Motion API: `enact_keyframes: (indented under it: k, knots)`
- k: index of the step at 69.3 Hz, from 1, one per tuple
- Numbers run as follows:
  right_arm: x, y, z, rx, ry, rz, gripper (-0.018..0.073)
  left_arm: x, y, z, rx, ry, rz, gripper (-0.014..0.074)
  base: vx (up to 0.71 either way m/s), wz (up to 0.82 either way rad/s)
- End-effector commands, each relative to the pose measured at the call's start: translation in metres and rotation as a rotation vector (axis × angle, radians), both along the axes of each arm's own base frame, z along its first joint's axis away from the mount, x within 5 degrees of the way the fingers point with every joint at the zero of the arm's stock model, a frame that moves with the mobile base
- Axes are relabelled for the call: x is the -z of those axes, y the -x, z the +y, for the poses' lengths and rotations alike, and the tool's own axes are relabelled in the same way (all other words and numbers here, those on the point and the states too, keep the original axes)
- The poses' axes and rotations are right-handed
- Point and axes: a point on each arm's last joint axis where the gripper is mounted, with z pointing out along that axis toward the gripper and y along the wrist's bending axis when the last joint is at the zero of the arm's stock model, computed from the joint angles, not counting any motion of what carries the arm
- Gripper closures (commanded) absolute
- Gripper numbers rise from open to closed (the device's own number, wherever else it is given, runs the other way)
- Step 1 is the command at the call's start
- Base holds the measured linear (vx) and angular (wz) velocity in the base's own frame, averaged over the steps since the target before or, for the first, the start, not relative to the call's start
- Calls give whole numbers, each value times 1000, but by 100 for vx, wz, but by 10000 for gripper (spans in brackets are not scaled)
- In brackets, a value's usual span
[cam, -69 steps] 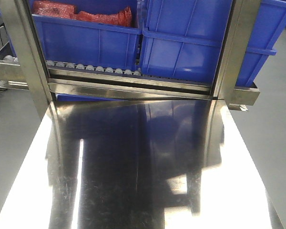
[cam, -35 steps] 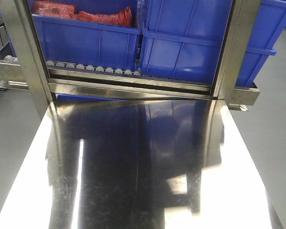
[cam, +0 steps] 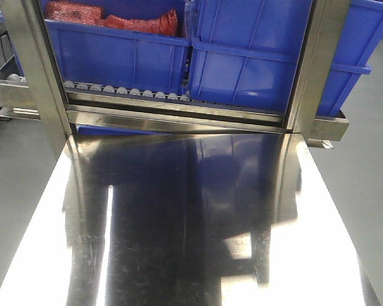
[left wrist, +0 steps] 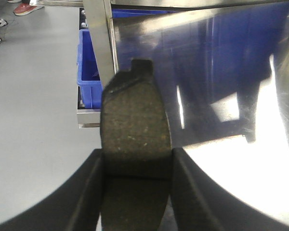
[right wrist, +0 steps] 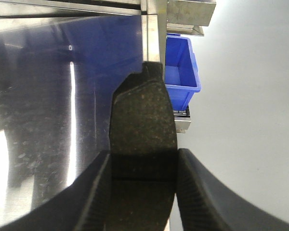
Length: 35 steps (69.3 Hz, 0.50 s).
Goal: Move and align brake pads A on conveyor
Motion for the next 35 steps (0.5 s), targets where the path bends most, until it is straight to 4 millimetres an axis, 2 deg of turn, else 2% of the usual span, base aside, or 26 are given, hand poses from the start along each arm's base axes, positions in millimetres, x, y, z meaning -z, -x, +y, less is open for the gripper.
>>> enact_keyframes:
  k: [1, 20, 35]
  knots:
    - [-15, -4, -1, 2, 9, -108, 564, -14, -4, -1, 6, 13, -107, 603, -1, 4]
    - [-15, -4, -1, 2, 8, -110, 564, -14, -4, -1, 6, 13, -107, 603, -4, 15]
    - [-15, -4, -1, 2, 8, -110, 564, -14, -4, -1, 6, 13, -107, 603, -9, 39]
